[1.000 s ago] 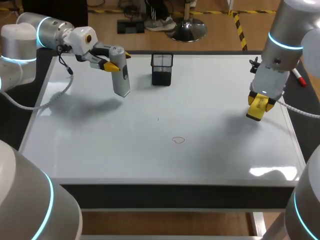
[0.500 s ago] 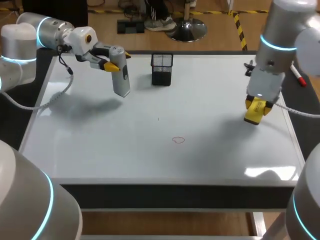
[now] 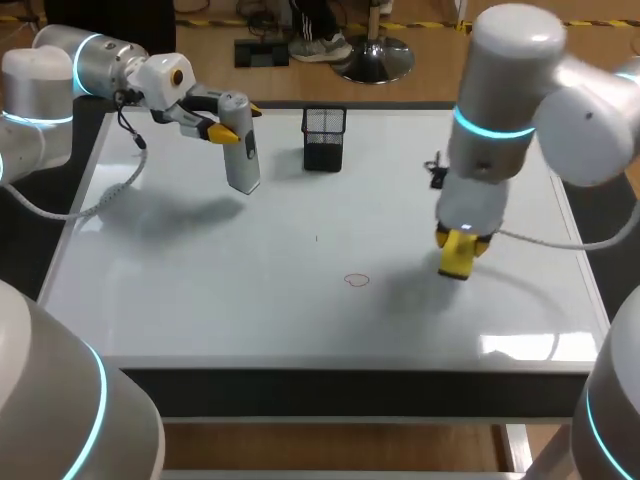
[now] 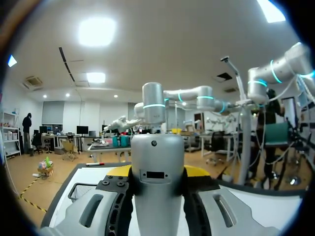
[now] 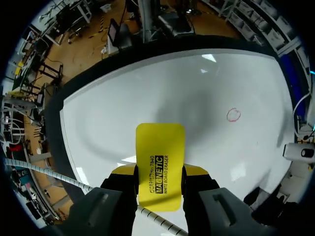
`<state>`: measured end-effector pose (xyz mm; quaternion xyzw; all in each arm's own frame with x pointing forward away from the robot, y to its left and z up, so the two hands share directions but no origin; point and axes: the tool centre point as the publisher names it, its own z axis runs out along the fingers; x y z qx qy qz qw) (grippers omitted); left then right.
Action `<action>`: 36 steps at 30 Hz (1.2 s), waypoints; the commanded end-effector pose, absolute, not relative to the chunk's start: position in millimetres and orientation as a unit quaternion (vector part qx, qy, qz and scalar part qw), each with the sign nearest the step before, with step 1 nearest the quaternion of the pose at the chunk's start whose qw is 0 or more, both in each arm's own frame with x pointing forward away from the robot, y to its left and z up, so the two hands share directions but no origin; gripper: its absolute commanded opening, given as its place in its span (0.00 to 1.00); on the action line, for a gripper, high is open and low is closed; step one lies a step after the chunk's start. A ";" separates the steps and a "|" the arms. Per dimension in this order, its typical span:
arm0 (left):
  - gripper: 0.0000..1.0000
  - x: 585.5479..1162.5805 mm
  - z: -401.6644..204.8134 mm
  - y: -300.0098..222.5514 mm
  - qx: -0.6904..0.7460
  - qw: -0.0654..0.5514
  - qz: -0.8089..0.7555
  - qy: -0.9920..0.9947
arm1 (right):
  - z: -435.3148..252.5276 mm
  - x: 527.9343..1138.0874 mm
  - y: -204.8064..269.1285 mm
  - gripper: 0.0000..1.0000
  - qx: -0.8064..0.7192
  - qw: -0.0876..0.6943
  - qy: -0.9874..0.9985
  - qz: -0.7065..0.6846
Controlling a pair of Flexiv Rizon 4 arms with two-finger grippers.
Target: Pick up the inspection probe, press it on each red-marked spot on the whiteboard one by one, put down the probe, pick up the eraser, and wipe off all the red marks.
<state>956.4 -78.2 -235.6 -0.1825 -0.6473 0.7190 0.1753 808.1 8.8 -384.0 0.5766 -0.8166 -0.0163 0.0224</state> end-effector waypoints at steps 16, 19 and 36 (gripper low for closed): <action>0.00 958.1 -234.5 -78.0 -0.184 0.177 0.718 -0.647 | -405.2 792.8 134.4 0.00 0.667 0.024 -0.745 -0.007; 0.00 958.1 -234.5 -78.0 -0.184 0.177 0.718 -0.647 | -410.2 792.6 146.8 0.00 0.675 0.025 -0.737 -0.010; 0.00 958.1 -234.5 -78.0 -0.184 0.177 0.718 -0.647 | -426.7 803.9 194.5 0.00 0.707 0.023 -0.706 -0.020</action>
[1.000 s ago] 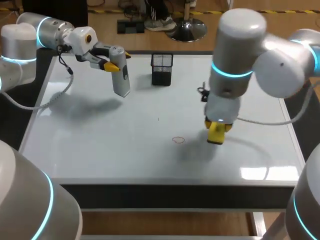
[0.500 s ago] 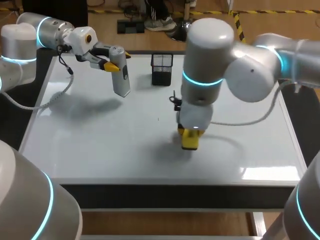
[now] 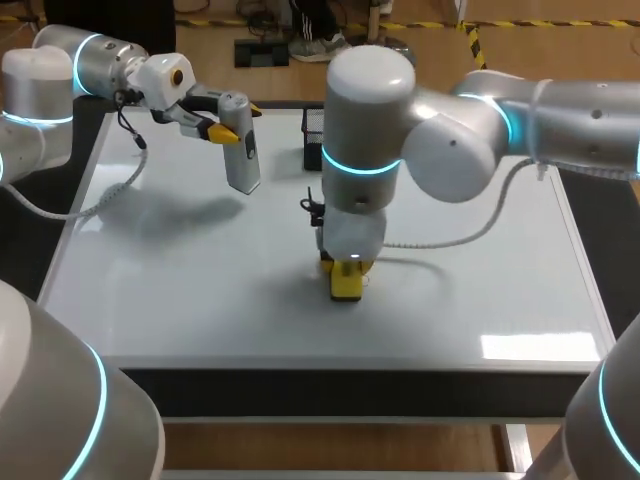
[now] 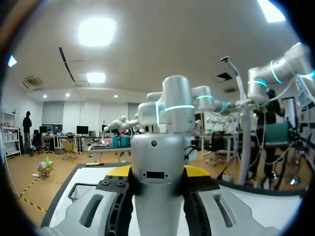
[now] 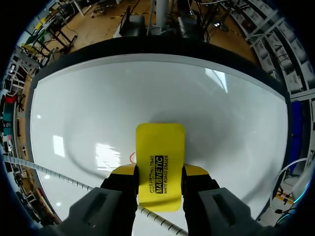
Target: Pick up the inspection probe, press it on each red-marked spot on the whiteboard one by one, put down the probe, pick up the eraser, and wipe off all the red marks.
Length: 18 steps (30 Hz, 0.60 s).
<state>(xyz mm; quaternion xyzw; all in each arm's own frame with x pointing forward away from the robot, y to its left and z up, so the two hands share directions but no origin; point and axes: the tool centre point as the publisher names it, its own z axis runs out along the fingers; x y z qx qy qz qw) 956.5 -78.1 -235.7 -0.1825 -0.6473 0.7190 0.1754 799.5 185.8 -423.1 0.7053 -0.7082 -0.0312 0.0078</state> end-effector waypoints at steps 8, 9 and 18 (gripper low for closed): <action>0.00 958.1 -234.5 -78.0 -0.184 0.177 0.718 -0.647 | -428.0 803.6 196.6 0.00 0.713 0.020 -0.700 -0.020; 0.00 958.1 -234.5 -78.0 -0.184 0.177 0.718 -0.647 | -428.4 803.2 195.6 0.00 0.713 0.020 -0.700 -0.020; 0.00 958.1 -234.5 -78.0 -0.184 0.177 0.718 -0.647 | -431.7 803.1 180.3 0.00 0.700 0.018 -0.713 -0.031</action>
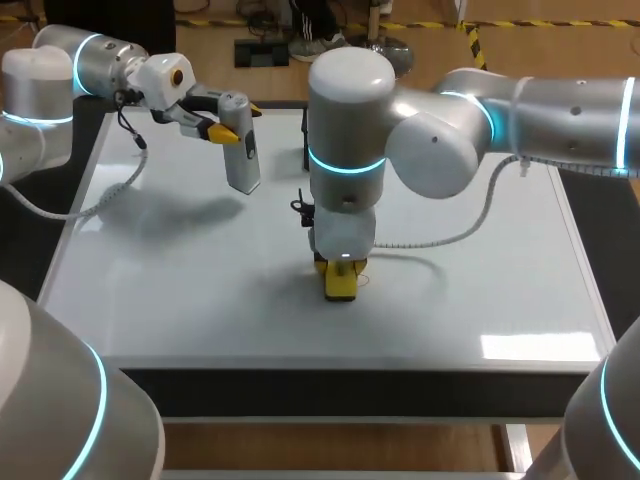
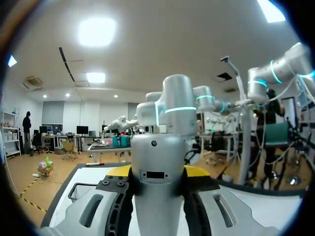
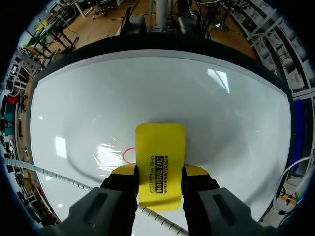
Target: Pick up the inspection probe, press it on each red-marked spot on the whiteboard one by one, put down the probe, pick up the eraser, and wipe off all the red marks.
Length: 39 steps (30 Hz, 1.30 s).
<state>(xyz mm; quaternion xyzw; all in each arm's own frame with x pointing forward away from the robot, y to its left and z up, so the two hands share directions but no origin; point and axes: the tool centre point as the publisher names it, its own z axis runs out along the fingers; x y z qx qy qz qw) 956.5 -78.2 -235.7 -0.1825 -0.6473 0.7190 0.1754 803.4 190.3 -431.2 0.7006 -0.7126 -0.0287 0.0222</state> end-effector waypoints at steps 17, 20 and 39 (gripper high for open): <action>0.00 958.1 -234.5 -78.0 -0.184 0.177 0.718 -0.647 | -432.5 797.7 133.4 0.00 0.660 0.027 -0.750 -0.032; 0.00 958.1 -234.5 -78.0 -0.184 0.177 0.718 -0.647 | -430.8 796.7 127.6 0.00 0.655 0.027 -0.754 -0.031; 0.00 958.1 -234.5 -78.0 -0.184 0.177 0.718 -0.647 | -377.1 806.7 111.0 0.00 0.673 0.002 -0.740 0.015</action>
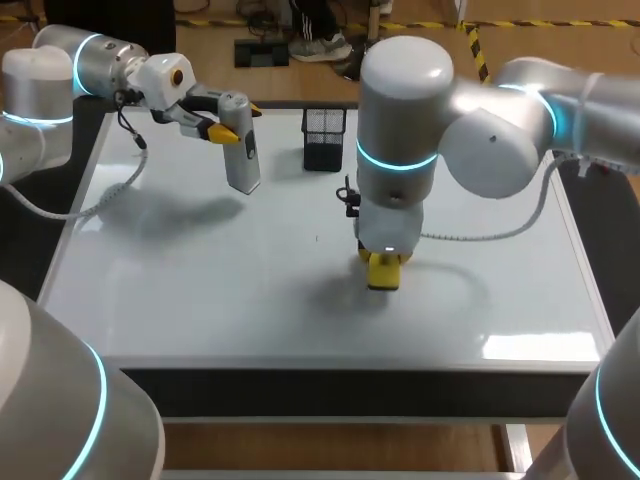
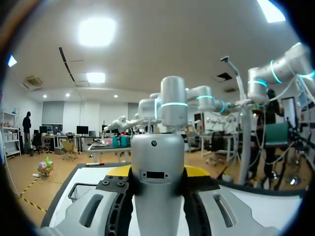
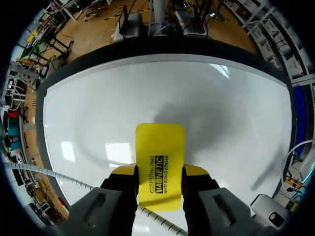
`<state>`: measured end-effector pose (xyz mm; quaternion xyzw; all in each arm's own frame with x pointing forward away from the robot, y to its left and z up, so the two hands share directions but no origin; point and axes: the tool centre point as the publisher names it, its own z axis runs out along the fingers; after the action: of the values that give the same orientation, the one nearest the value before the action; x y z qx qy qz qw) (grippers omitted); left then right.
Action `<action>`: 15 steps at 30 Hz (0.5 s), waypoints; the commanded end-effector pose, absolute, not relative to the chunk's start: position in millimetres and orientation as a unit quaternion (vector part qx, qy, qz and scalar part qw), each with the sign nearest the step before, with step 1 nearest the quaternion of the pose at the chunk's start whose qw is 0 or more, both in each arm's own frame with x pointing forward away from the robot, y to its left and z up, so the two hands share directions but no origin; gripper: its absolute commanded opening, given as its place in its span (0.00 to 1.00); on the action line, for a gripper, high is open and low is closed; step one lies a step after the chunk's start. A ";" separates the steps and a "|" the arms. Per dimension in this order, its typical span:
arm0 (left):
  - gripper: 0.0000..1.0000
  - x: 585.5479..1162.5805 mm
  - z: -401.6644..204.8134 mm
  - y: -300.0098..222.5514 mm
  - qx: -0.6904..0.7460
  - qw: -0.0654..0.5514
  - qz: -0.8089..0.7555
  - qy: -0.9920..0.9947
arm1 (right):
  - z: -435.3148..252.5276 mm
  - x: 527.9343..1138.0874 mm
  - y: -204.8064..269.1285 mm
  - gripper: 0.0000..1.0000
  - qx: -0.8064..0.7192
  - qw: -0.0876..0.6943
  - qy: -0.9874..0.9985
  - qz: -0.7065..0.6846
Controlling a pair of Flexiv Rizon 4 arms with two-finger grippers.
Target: Pick up the inspection probe, press it on each red-marked spot on the whiteboard one by one, put down the probe, pick up the eraser, and wipe off all the red marks.
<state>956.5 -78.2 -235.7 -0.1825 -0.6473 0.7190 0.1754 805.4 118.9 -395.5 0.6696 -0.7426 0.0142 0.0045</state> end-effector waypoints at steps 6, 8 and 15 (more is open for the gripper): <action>0.00 958.1 -234.5 -78.0 -0.184 0.177 0.718 -0.647 | -367.3 819.6 102.6 0.00 0.682 -0.002 -0.731 0.011; 0.00 958.1 -234.5 -78.0 -0.184 0.177 0.718 -0.647 | -365.8 820.0 100.8 0.00 0.681 -0.003 -0.732 0.012; 0.00 958.1 -234.5 -78.0 -0.184 0.177 0.718 -0.647 | -365.8 820.0 100.8 0.00 0.681 -0.003 -0.732 0.012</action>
<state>956.5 -78.2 -235.7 -0.1825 -0.6472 0.7190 0.1754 820.6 102.5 -366.9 0.6808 -0.7324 0.0103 -0.0013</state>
